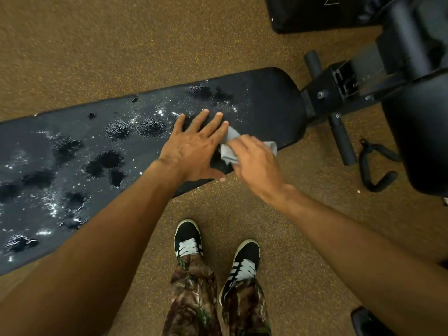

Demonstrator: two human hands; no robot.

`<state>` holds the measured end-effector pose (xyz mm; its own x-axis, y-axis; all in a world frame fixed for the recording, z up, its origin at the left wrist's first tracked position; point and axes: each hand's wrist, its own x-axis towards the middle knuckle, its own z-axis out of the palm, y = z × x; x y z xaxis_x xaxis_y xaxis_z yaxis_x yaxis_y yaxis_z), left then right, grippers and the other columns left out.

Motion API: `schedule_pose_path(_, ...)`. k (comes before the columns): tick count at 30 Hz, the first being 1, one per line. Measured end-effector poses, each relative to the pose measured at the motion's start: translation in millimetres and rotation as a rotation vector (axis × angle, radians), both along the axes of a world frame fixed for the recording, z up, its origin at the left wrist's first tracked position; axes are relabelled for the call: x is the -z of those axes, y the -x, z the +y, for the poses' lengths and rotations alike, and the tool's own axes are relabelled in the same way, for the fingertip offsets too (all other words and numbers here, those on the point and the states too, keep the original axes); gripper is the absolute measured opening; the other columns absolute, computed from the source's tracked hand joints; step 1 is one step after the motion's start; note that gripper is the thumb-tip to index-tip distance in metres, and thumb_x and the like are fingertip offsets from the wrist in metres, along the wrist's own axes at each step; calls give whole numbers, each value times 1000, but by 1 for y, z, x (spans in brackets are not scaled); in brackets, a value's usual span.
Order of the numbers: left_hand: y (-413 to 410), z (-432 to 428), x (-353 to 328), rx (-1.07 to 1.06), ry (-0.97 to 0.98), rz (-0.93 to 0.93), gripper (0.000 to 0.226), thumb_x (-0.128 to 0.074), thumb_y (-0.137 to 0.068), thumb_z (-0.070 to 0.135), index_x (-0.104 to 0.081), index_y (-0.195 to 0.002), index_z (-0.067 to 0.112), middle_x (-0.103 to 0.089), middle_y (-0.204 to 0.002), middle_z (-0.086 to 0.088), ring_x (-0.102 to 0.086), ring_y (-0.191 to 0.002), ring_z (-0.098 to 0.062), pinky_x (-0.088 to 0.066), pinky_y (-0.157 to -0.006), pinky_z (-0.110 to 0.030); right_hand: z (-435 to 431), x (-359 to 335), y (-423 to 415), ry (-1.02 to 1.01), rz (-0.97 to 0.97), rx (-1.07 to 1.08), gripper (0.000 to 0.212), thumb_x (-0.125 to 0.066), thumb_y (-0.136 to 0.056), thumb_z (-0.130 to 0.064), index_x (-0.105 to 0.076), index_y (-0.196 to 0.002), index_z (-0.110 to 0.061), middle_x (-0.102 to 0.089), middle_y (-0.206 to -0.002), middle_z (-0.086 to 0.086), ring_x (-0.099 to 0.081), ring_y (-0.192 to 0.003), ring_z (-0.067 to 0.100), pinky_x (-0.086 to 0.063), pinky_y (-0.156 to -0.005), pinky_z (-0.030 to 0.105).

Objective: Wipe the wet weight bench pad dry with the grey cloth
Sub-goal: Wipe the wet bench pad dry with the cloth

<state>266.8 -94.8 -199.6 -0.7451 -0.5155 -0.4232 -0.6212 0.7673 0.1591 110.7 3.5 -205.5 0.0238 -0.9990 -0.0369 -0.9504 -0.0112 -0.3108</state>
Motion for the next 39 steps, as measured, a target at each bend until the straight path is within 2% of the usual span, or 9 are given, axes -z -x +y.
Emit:
schedule_pose_path(4, 1, 1, 1, -29, -24, -21, 126, -60, -75, 81, 11, -160, 21, 14, -169, 3, 12, -155, -26, -5, -122, -62, -1, 0, 17, -53, 85, 12, 38, -71, -86, -16, -61, -122, -8, -59, -109, 12, -58, -95, 26, -53, -81, 37)
schedule_pose_path(10, 0, 4, 3, -51, -40, -2, 125, -61, -76, 79, 13, -160, 22, 16, -168, 4, 17, -154, -25, 0, -120, -62, -63, -14, 71, 14, 220, 461, 29, -57, -95, -19, -57, -121, -5, -56, -120, 17, -59, -105, 33, -48, -87, 41)
schedule_pose_path(16, -1, 3, 8, -56, -45, 22, 126, -60, -75, 80, 12, -160, 20, 15, -169, 4, 16, -154, -23, 1, -121, -62, -66, -14, 15, 58, 197, 207, 26, -63, -88, -24, -61, -108, -9, -66, -102, 13, -61, -92, 33, -46, -74, 41)
schedule_pose_path(20, 0, 3, 7, -69, -54, 27, 124, -62, -78, 76, 12, -160, 20, 15, -168, 4, 17, -154, -23, 1, -120, -62, -1, -14, -1, -40, -11, 62, 35, -72, -82, -16, -61, -115, -10, -68, -107, 9, -63, -99, 27, -50, -89, 41)
schedule_pose_path(22, 1, 3, 6, -80, -68, 28, 123, -62, -78, 76, 12, -160, 21, 15, -168, 5, 18, -154, -23, 2, -120, -62, 18, -20, 5, -89, -56, 45, 27, -71, -84, -17, -61, -109, -12, -68, -97, 6, -64, -86, 25, -49, -74, 34)
schedule_pose_path(25, 2, 5, 5, -83, -71, 17, 125, -63, -77, 76, 13, -160, 21, 16, -168, 5, 18, -154, -24, 2, -120, -64, 20, -38, 19, -203, -344, 366, 20, -58, -97, -25, -56, -115, -18, -66, -87, 1, -66, -65, 18, -54, -52, 35)
schedule_pose_path(31, 3, 5, 5, -97, -74, 20, 125, -60, -76, 79, 13, -160, 21, 16, -168, 3, 19, -154, -25, 3, -120, -65, -21, -60, 52, -37, -1214, 848, 20, -57, -93, -2, -58, -107, -17, -67, -95, -1, -68, -87, 9, -55, -75, 27)
schedule_pose_path(36, 4, 6, 4, -102, -77, 19, 125, -64, -76, 76, 12, -160, 22, 15, -168, 4, 19, -154, -24, 3, -120, -65, -18, -30, 54, -166, -785, 926, 54, -73, -85, -29, -46, -131, -20, -60, -114, -7, -62, -107, 14, -49, -80, 21)
schedule_pose_path(39, 5, 6, 3, -110, -89, 16, 127, -66, -75, 75, 12, -160, 22, 15, -168, 4, 19, -153, -24, 3, -120, -65, -20, -28, 38, -33, -241, 849, 86, -82, -74, -41, -34, -144, -24, -45, -138, 7, -47, -122, 25, -42, -91, 29)
